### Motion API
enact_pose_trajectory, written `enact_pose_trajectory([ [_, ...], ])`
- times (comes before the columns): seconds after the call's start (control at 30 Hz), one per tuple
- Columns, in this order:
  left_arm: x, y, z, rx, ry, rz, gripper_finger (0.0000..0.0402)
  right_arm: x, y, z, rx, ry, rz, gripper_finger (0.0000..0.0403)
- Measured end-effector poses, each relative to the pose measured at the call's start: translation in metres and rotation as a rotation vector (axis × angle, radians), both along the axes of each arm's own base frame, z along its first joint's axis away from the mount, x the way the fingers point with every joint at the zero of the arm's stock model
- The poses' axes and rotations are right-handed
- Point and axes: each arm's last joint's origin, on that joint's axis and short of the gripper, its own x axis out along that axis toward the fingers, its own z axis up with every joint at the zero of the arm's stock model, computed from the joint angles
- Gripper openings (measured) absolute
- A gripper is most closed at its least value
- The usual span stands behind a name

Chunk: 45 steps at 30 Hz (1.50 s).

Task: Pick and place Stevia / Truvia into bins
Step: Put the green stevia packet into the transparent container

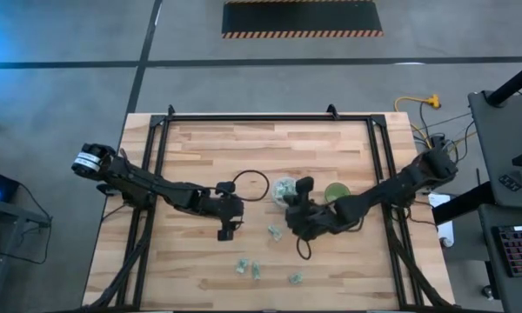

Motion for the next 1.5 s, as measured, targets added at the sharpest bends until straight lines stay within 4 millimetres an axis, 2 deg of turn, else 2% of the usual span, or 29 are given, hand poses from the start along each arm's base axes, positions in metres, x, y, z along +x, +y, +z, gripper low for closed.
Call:
enact_pose_trajectory([
  [0.13, -0.001, 0.000, -0.002, 0.000, -0.002, 0.001, 0.0210, -0.007, -0.015, 0.003, 0.016, 0.026, -0.071, 0.0008],
  [0.3, 0.000, 0.000, -0.002, -0.003, -0.013, 0.001, 0.0210, -0.010, -0.031, -0.005, 0.088, 0.078, -0.119, 0.0008],
  [0.53, 0.000, 0.000, -0.002, -0.003, -0.015, 0.001, 0.0210, -0.006, -0.033, -0.021, 0.165, 0.168, -0.091, 0.0008],
  [0.7, 0.000, 0.000, -0.002, -0.003, -0.018, 0.002, 0.0210, -0.007, -0.033, -0.022, 0.191, 0.160, -0.118, 0.0009],
  [0.83, -0.001, 0.000, -0.005, -0.002, -0.015, 0.002, 0.0210, -0.010, -0.032, -0.018, 0.245, 0.193, -0.097, 0.0021],
  [1.0, -0.001, 0.001, -0.005, -0.001, -0.014, 0.002, 0.0210, -0.015, -0.031, -0.009, 0.328, 0.269, -0.129, 0.0059],
  [1.17, -0.001, 0.001, -0.005, -0.002, -0.021, 0.001, 0.0210, -0.015, -0.032, 0.005, 0.321, 0.276, -0.177, 0.0087],
  [1.3, -0.001, 0.001, -0.005, -0.001, -0.021, 0.000, 0.0210, -0.009, -0.032, 0.016, 0.293, 0.237, -0.158, 0.0093],
  [1.5, -0.001, 0.001, -0.005, -0.002, -0.021, 0.001, 0.0210, -0.006, -0.036, 0.019, 0.213, 0.218, -0.158, 0.0080],
])
